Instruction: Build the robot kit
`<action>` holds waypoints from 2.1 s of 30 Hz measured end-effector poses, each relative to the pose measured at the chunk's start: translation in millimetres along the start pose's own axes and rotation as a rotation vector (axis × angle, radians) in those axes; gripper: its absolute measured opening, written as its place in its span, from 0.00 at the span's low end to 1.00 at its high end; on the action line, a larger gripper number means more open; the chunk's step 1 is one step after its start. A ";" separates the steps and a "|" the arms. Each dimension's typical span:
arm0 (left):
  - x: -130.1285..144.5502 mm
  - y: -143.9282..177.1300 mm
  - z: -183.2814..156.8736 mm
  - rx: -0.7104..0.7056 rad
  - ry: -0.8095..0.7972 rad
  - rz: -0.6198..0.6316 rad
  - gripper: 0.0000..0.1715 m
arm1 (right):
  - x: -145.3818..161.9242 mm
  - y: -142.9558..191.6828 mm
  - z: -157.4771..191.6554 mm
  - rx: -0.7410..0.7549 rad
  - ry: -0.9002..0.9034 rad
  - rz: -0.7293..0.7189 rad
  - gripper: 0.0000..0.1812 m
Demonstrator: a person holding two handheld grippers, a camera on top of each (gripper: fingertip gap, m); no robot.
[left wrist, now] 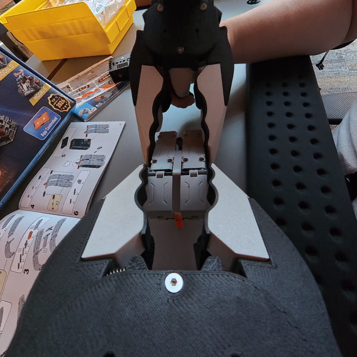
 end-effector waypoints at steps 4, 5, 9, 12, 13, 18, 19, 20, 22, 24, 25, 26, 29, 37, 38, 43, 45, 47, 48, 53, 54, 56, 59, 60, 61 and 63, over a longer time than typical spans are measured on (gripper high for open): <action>-0.7 -0.3 -0.5 0.005 0.004 -0.006 0.35 | -0.5 0.8 0.8 -0.002 0.005 0.018 0.35; 0.1 -0.5 0.0 -0.004 -0.004 0.001 0.35 | 0.6 -0.1 0.0 0.006 0.008 0.016 0.35; -0.2 1.4 1.7 -0.005 0.013 -0.011 0.35 | 2.2 -0.7 -2.6 0.002 -0.012 -0.050 0.37; -3.2 6.1 4.0 -0.007 0.033 -0.046 0.35 | 4.9 4.5 -6.4 0.022 0.021 -0.040 0.47; -4.3 8.0 4.9 -0.006 0.043 -0.061 0.35 | 6.3 6.6 -6.6 0.015 0.018 -0.035 0.47; -7.1 15.9 9.8 -0.016 0.071 -0.108 0.35 | 8.7 16.1 -10.9 -0.003 -0.014 -0.049 0.36; -6.8 16.4 10.2 -0.016 0.073 -0.107 0.35 | 7.3 17.2 -11.5 -0.002 -0.018 -0.063 0.36; -5.9 16.5 10.4 -0.012 0.077 -0.104 0.35 | 6.2 18.0 -11.6 -0.002 -0.016 -0.068 0.36; -2.9 15.7 10.3 -0.002 0.084 -0.088 0.36 | 5.0 18.8 -11.0 0.003 -0.003 -0.064 0.35; -0.4 14.8 10.5 -0.002 0.084 -0.079 0.36 | 2.5 20.3 -11.1 0.017 0.016 -0.064 0.35; 0.9 14.3 10.6 -0.003 0.088 -0.075 0.36 | 0.7 21.5 -11.5 0.023 0.024 -0.071 0.35; 2.3 13.4 10.9 -0.001 0.098 -0.068 0.36 | -1.6 22.7 -11.6 0.026 0.026 -0.081 0.35; 4.6 10.9 11.3 -0.003 0.112 -0.054 0.36 | -3.3 23.8 -12.0 0.031 0.026 -0.086 0.35; 6.5 7.6 9.9 0.011 0.122 -0.045 0.34 | 0.1 20.3 -10.9 0.034 0.044 -0.059 0.35; 6.2 7.2 9.2 0.013 0.119 -0.045 0.34 | 0.8 19.5 -10.5 0.034 0.048 -0.053 0.35; 5.6 6.8 8.1 0.016 0.115 -0.047 0.34 | 2.5 17.3 -9.5 0.029 0.055 -0.043 0.35; 5.8 6.8 8.3 0.016 0.117 -0.047 0.34 | 2.8 17.3 -9.6 0.030 0.056 -0.043 0.35; 5.7 6.7 8.5 0.013 0.114 -0.047 0.34 | 3.2 17.1 -9.6 0.032 0.058 -0.039 0.35; 5.7 6.4 8.4 0.014 0.114 -0.046 0.34 | 3.5 16.8 -9.6 0.033 0.060 -0.036 0.35; 7.4 4.0 8.0 0.011 0.107 -0.030 0.36 | 5.8 14.4 -8.5 0.035 0.077 -0.017 0.35; 7.8 3.2 8.0 0.007 0.103 -0.025 0.37 | 5.8 14.1 -8.3 0.035 0.078 -0.016 0.35; 8.5 1.0 7.8 -0.001 0.097 -0.015 0.40 | 5.6 13.2 -7.9 0.036 0.085 -0.015 0.35; 10.3 -2.1 6.6 -0.001 0.091 0.006 0.41 | 5.2 11.2 -6.9 0.037 0.091 -0.020 0.35; 10.7 -2.8 6.6 -0.003 0.088 0.013 0.40 | 5.5 10.3 -6.4 0.034 0.091 -0.019 0.35; 11.2 -3.3 6.6 -0.005 0.087 0.017 0.40 | 5.6 9.3 -5.9 0.034 0.094 -0.018 0.35; 11.7 -4.3 6.5 -0.007 0.085 0.022 0.40 | 5.3 7.3 -4.7 0.033 0.101 -0.020 0.35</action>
Point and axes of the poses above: each gripper's, where its closed fingertips meet, y back along the fingers, x out of its underside, z = x × y across the jaws, the point moved 6 cm from there along y, back along the fingers, and after that the axes turned 4 degrees about -z, right-handed, at the moved point
